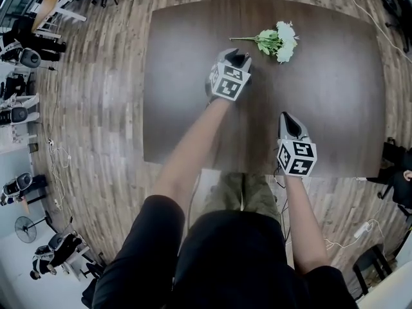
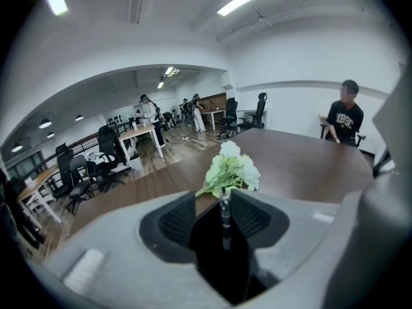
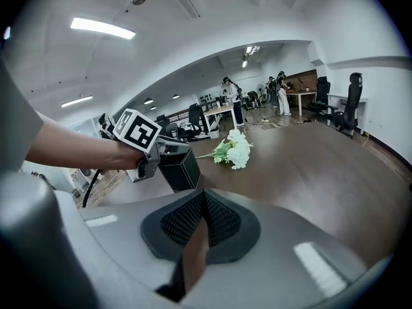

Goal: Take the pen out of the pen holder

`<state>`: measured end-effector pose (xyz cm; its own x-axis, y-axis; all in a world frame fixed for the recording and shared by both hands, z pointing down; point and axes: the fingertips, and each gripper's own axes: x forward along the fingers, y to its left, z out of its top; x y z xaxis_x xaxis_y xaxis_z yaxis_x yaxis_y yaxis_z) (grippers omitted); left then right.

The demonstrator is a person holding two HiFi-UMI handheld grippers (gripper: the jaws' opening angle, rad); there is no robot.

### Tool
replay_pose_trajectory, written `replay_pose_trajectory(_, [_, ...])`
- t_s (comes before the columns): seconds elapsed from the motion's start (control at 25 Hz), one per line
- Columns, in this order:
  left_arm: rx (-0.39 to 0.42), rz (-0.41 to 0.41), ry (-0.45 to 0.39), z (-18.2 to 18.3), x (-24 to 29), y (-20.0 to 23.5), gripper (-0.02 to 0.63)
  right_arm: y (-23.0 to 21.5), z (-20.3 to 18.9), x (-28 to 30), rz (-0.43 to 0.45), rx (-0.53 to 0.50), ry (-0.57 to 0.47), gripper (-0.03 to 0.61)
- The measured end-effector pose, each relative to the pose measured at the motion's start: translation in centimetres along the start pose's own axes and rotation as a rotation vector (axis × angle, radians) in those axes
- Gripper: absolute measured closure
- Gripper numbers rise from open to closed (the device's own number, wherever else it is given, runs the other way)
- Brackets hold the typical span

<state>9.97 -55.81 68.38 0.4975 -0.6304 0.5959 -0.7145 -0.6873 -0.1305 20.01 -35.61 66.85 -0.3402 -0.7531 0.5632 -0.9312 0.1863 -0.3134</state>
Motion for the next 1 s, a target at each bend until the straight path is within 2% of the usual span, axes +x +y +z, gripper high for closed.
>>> replay_pose_trajectory(0.24, [0.116, -0.038, 0.017, 0.5, 1.0, -1.0, 0.472, -1.7, -0.4, 0.2, -0.032, 0.025, 0.009, 0.575])
replay_pose_trajectory(0.36, [0.151, -0.037, 0.048, -0.1, 1.0, -0.9, 0.545, -1.7, 0.1, 0.4, -0.033, 0.023, 0.000, 0.575])
replay_pose_trajectory(0.4, [0.157, -0.042, 0.051, -0.2, 0.9, -0.9, 0.546, -1.6, 0.2, 0.4, -0.033, 0.021, -0.002, 0.575])
replay_pose_trajectory(0.72, [0.142, -0.067, 0.019, -0.1, -0.2, -0.8, 0.566, 0.0, -1.1, 0.1, -0.029, 0.007, 0.019, 0.575])
replay_pose_trajectory(1.0, [0.079, -0.039, -0.077, 0.8, -3.5, -0.1, 0.568, 1.2, -1.1, -0.8, -0.030, -0.009, 0.005, 0.575])
